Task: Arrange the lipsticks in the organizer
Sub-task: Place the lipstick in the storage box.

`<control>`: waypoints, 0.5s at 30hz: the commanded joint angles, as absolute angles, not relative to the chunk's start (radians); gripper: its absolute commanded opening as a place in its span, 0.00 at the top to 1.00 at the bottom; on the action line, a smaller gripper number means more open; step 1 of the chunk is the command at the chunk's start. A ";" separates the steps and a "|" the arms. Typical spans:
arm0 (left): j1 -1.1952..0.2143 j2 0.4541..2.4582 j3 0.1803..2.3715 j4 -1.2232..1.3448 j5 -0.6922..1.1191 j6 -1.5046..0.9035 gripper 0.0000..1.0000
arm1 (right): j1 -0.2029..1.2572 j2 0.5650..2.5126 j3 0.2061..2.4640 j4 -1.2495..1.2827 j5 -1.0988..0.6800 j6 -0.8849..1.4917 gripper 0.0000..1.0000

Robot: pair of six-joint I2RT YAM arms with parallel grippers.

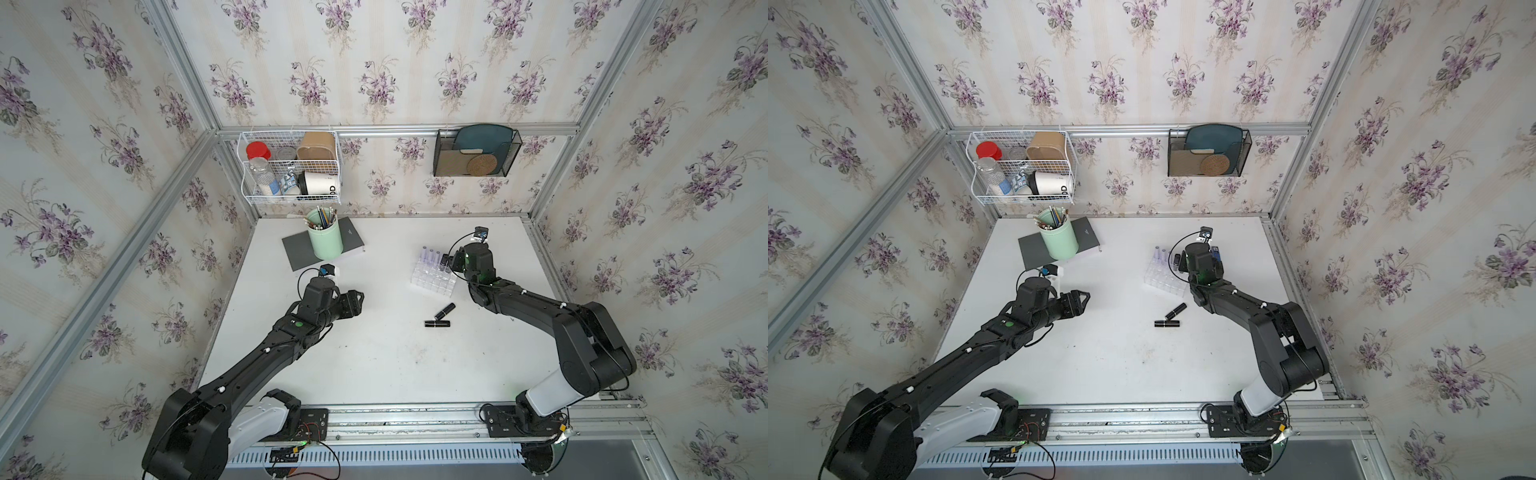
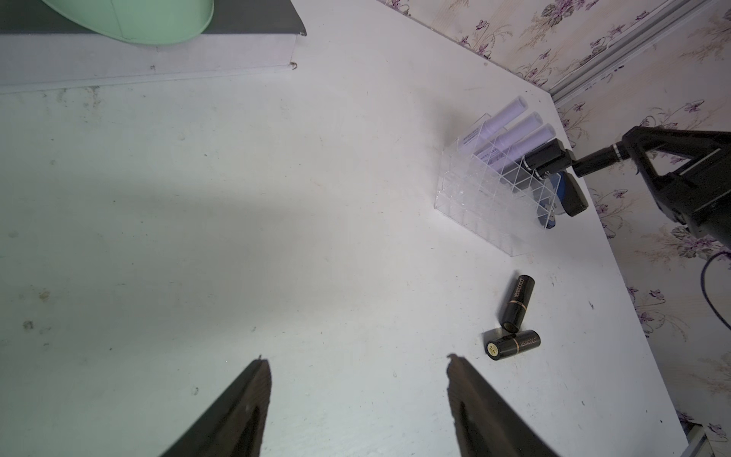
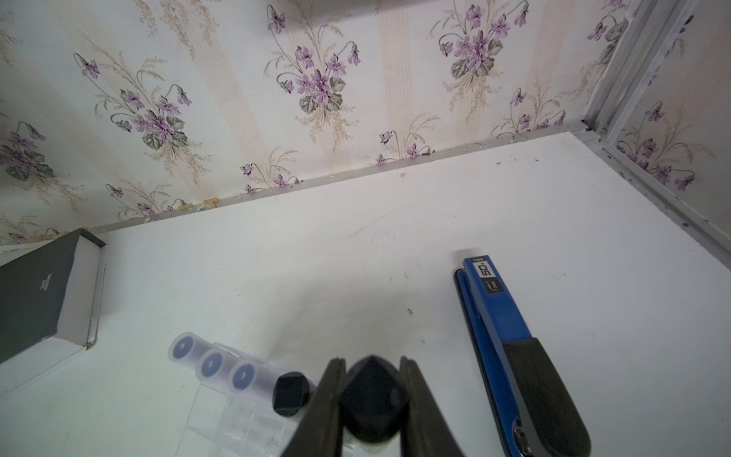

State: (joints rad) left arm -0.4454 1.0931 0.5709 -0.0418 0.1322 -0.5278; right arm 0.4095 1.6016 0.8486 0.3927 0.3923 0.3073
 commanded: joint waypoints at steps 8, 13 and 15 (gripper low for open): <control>-0.445 1.098 0.559 0.010 0.169 -0.523 0.27 | 0.401 1.662 0.836 0.458 0.379 0.345 0.84; -0.446 1.087 0.556 0.013 0.172 -0.519 0.27 | 0.397 1.673 0.826 0.466 0.372 0.350 0.84; -0.446 1.085 0.557 0.012 0.175 -0.517 0.27 | 0.396 1.678 0.825 0.467 0.374 0.352 0.85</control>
State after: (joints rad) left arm -0.4454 1.0893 0.5537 -0.0044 0.1604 -0.5278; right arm 0.3981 1.6684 0.8303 0.4816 0.3805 0.3408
